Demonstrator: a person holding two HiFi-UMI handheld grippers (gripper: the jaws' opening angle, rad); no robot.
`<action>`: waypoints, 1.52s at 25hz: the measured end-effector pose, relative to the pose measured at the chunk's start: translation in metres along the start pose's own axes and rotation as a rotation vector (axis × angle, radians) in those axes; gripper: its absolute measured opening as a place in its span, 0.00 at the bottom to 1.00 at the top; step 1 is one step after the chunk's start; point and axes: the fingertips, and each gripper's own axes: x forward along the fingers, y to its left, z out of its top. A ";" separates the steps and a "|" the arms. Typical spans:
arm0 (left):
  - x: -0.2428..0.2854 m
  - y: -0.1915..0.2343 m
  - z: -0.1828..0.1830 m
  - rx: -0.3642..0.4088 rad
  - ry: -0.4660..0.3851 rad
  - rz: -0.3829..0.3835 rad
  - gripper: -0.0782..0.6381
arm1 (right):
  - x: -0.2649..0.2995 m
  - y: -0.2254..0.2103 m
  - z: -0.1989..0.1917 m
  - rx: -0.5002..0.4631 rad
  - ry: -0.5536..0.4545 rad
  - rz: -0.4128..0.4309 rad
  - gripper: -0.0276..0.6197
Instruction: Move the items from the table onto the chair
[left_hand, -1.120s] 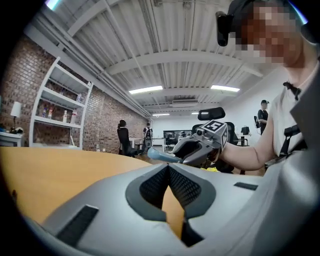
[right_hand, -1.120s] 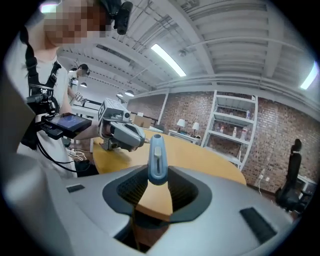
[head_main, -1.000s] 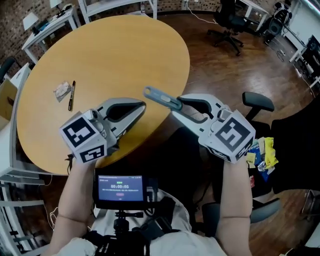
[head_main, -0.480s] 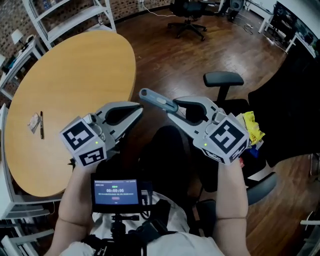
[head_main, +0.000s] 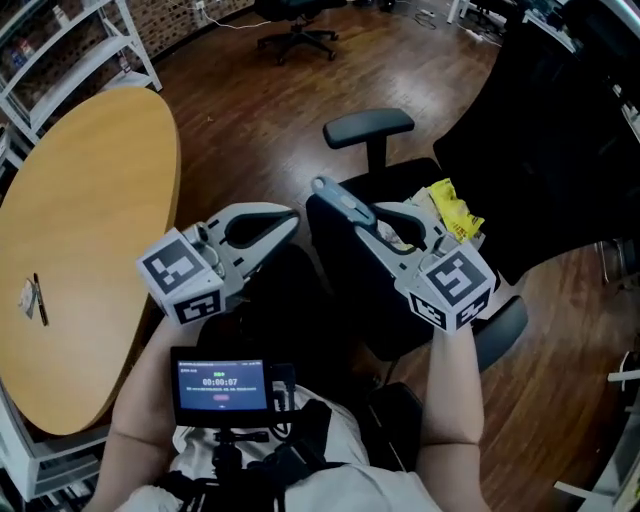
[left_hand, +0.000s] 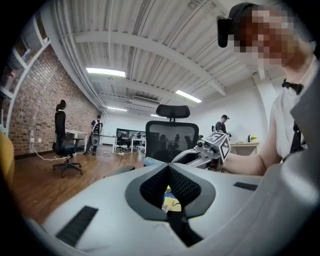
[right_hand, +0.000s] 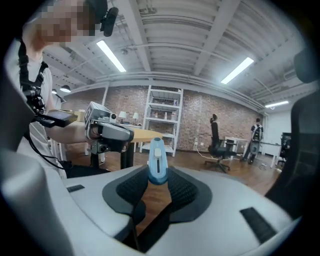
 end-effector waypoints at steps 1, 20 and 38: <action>0.011 -0.003 -0.008 0.004 0.000 -0.009 0.13 | -0.008 -0.008 -0.013 0.023 0.017 -0.032 0.25; 0.085 -0.024 -0.133 -0.109 0.117 -0.110 0.13 | -0.044 -0.049 -0.293 0.241 0.630 -0.327 0.25; 0.085 -0.024 -0.135 -0.118 0.139 -0.098 0.13 | -0.053 -0.038 -0.311 0.141 0.809 -0.307 0.31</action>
